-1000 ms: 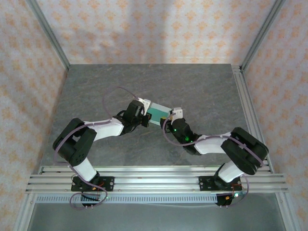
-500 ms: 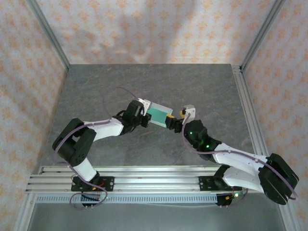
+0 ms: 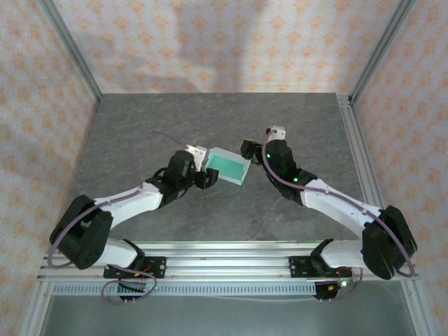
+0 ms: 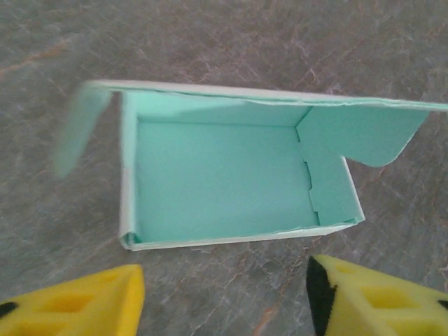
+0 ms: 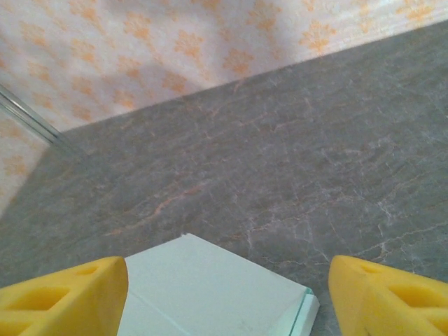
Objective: Fold the paper box
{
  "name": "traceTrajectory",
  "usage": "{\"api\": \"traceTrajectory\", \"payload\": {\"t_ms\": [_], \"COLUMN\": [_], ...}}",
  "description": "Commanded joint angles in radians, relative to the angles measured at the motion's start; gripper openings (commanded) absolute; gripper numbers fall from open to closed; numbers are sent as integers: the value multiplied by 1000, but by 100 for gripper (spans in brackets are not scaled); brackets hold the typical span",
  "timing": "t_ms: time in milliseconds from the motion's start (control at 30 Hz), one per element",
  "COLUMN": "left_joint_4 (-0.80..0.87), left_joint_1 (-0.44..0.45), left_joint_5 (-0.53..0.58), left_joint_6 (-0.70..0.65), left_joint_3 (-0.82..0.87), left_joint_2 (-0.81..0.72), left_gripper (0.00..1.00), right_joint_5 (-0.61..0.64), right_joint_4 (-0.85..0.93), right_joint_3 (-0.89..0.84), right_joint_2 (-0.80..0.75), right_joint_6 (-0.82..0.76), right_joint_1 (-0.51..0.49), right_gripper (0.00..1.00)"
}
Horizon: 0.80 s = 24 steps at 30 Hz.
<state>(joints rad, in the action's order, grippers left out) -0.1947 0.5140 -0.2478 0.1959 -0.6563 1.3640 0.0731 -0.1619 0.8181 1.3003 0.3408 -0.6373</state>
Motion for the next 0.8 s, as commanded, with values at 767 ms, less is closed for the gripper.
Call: {"api": "traceTrajectory", "payload": {"t_ms": [767], "left_joint_4": [789], "left_joint_1": [-140], "left_joint_5": [-111], "left_joint_6": [-38], "left_joint_3": [-798], "left_joint_2": [451], "left_gripper": [84], "right_joint_5": [-277], "right_joint_4": [216], "right_joint_3": [138], "right_joint_2": [286], "right_joint_6": [204], "right_joint_1": [79], "right_gripper": [74]}}
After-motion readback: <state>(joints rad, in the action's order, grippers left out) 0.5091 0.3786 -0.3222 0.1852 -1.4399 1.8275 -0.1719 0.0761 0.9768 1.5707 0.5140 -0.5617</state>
